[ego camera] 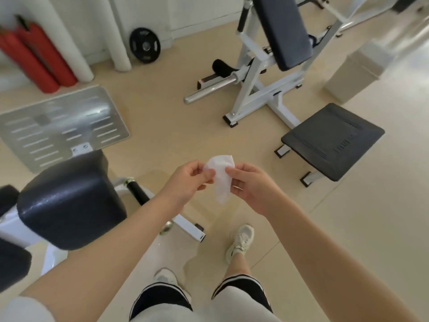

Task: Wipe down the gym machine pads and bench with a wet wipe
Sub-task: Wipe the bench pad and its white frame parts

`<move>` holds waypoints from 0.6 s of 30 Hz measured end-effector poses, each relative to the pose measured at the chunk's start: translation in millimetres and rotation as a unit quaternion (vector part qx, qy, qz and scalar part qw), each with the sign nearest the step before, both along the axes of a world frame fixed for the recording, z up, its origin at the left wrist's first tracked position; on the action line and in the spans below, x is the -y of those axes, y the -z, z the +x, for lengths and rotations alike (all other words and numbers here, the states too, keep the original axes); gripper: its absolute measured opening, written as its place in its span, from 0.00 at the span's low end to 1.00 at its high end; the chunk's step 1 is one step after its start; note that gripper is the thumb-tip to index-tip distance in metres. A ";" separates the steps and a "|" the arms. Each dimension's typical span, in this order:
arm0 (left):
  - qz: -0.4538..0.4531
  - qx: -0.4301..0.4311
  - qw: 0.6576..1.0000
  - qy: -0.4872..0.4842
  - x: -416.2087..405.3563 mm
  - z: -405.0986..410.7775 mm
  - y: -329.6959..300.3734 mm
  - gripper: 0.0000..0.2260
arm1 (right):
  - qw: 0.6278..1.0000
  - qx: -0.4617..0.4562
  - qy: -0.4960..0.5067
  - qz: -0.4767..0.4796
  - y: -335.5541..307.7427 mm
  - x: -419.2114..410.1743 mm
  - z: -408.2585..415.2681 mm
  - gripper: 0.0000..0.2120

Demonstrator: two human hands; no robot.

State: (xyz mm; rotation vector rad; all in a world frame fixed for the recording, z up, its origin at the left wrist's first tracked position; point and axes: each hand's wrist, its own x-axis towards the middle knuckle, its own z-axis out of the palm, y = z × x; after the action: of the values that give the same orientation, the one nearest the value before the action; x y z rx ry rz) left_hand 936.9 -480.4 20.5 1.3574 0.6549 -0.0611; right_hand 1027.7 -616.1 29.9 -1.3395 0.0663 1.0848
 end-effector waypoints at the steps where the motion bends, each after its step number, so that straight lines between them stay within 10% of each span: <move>1: 0.001 0.000 1.000 -0.005 1.6 13.6 -1.5 0.06 | 1.000 -0.017 0.019 0.005 -0.5 6.9 15.3 0.05; 9: -0.030 0.009 0.999 -0.022 45.1 162.7 -8.8 0.09 | 0.990 0.116 0.005 -0.077 -8.3 64.6 169.6 0.04; 18: -0.046 -0.015 0.999 -0.016 121.5 330.9 -26.7 0.04 | 0.814 0.512 -0.097 -0.256 -29.1 107.5 305.9 0.02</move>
State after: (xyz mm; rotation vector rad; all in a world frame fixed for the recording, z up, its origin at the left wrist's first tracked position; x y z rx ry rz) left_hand 1267.9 -601.9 47.1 1.2594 0.6916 -0.0851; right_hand 1333.7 -723.6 59.0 -2.3184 -0.6323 0.3695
